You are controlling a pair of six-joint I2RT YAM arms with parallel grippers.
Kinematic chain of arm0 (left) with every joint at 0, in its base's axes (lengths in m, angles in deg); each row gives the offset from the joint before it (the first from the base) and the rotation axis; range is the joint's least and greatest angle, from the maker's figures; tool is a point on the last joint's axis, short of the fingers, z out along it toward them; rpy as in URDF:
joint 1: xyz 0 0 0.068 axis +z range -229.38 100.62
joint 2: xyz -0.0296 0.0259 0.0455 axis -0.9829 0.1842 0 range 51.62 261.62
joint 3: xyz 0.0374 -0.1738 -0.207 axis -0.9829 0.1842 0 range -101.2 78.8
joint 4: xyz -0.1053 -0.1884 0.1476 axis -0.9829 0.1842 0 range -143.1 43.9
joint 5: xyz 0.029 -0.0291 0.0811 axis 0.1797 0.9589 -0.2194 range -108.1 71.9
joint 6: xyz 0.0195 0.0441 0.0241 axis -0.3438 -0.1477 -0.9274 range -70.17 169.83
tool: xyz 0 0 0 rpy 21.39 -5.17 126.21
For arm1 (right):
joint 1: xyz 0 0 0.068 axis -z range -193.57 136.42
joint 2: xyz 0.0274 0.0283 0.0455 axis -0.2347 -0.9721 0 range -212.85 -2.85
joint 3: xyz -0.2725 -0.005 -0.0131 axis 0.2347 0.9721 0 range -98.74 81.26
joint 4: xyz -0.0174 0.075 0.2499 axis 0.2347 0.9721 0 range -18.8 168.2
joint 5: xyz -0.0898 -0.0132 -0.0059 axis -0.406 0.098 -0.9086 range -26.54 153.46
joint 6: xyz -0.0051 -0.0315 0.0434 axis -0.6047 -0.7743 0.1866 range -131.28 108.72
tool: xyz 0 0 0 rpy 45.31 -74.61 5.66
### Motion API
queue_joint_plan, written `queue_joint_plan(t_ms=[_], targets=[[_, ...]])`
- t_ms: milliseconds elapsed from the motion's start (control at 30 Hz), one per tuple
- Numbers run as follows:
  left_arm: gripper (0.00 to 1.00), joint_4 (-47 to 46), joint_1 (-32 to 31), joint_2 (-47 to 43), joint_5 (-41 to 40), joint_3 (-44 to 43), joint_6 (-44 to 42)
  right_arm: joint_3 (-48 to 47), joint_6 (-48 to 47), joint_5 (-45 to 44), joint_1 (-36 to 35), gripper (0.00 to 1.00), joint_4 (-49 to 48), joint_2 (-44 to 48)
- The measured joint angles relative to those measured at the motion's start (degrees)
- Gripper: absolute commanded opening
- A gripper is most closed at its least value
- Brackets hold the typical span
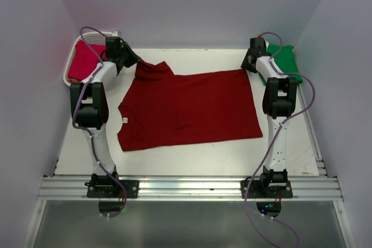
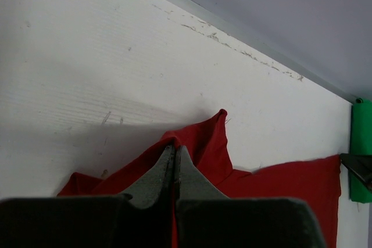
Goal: Fold and stack the t-shirts
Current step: Fold the tshirt
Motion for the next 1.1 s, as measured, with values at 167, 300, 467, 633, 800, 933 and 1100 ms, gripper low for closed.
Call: queue_joint_plan(t_ms=[167, 300, 467, 633, 800, 933, 1100], targets=[[0.0, 0.02, 0.0, -0.02, 0.02, 0.0, 0.0, -0.13, -0.15, 1.9, 0.0, 0.45, 0.15, -0.11], [0.0, 0.0, 0.0, -0.02, 0.15, 0.0, 0.0, -0.13, -0.2, 4.42, 0.11, 0.42, -0.2, -0.11], [0.0, 0.0, 0.0, -0.02, 0.2, 0.0, 0.0, -0.13, 0.04, 7.08, 0.11, 0.33, -0.22, -0.11], [0.0, -0.02, 0.0, -0.02, 0.22, 0.0, 0.0, -0.13, 0.46, 7.32, 0.11, 0.12, 0.52, -0.13], [0.0, -0.11, 0.0, -0.02, 0.48, 0.24, 0.0, 0.11, 1.4, 6.62, 0.11, 0.0, 0.83, -0.15], [0.0, -0.2, 0.0, -0.02, 1.11, 0.26, -0.02, 1.6, 1.7, 5.05, -0.11, 0.0, 0.13, 0.81], [0.0, 0.02, 0.0, -0.11, 1.22, -0.22, -0.55, 6.56, 1.68, 2.58, -0.15, 0.0, 0.55, 4.72]])
